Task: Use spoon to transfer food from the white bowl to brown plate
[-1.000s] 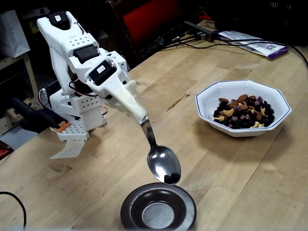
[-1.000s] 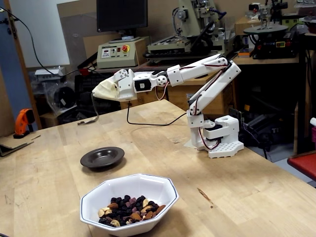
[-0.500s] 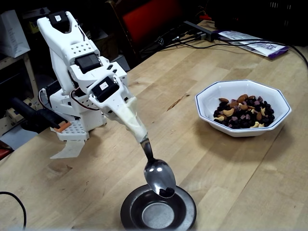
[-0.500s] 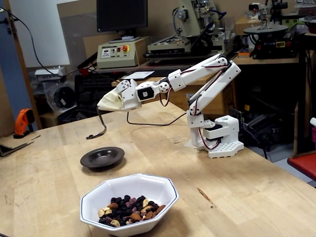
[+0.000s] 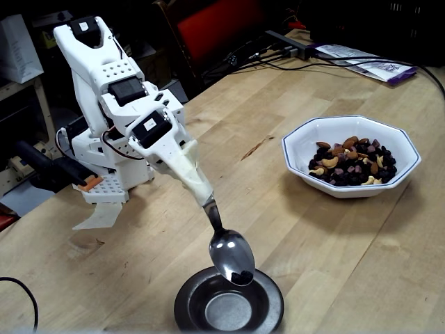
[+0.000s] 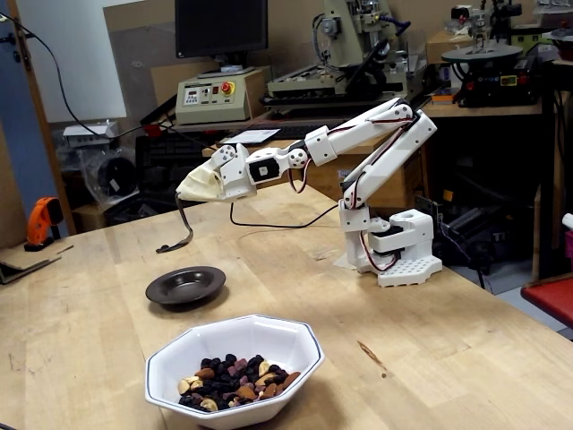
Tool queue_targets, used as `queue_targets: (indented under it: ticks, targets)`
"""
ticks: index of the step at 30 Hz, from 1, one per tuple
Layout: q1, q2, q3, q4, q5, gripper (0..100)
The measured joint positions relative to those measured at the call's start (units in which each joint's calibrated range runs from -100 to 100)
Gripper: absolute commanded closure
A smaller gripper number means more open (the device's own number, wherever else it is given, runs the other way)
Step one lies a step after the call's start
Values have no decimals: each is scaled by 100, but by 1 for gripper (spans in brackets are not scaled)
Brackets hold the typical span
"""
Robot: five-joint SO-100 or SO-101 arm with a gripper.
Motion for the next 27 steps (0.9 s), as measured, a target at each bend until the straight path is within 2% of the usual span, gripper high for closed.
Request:
queue_targets:
  ticks: [7,19,27]
  targets:
    - [0,0,0,153,-317,96]
    - [0,0,0,1614,-821,96]
    - [0,0,0,1654,-938,96]
